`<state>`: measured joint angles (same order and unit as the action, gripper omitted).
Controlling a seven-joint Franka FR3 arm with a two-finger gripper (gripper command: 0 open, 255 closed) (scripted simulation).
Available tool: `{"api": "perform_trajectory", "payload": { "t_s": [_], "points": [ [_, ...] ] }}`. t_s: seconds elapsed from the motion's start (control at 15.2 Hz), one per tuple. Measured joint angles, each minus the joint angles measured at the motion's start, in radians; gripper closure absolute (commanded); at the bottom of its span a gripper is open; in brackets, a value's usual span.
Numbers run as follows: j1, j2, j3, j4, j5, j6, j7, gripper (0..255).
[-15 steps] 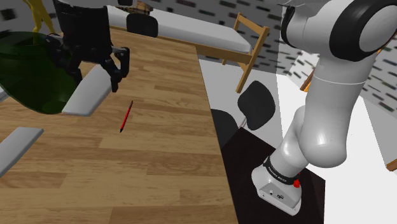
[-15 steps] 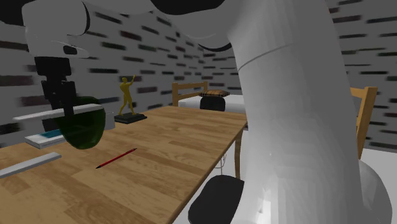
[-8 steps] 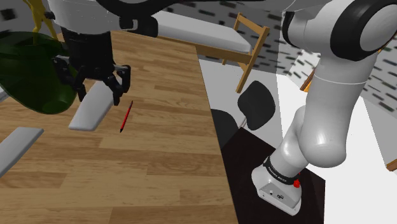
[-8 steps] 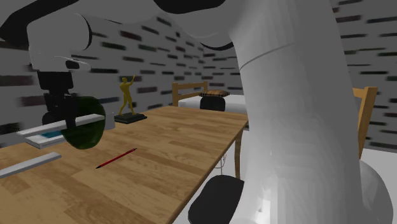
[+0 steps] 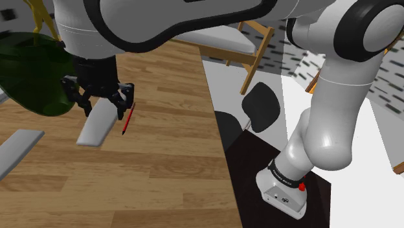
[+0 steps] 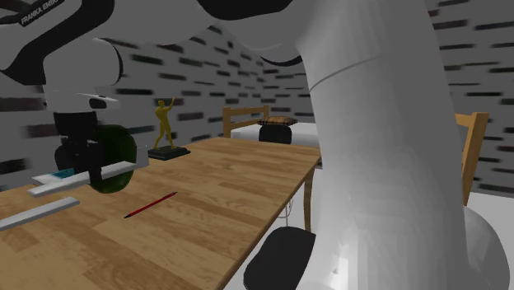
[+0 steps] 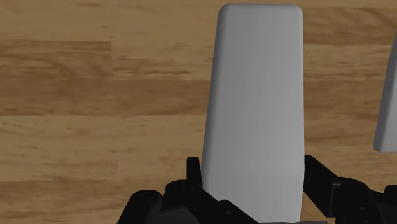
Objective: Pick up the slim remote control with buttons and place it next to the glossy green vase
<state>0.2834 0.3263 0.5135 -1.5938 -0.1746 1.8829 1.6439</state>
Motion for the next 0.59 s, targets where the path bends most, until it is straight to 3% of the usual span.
{"api": "perform_trajectory", "payload": {
  "t_s": [0.59],
  "points": [
    [0.0, 0.031, -0.009, -0.079, -0.02, 0.106, 0.013, 255]
  ]
}}
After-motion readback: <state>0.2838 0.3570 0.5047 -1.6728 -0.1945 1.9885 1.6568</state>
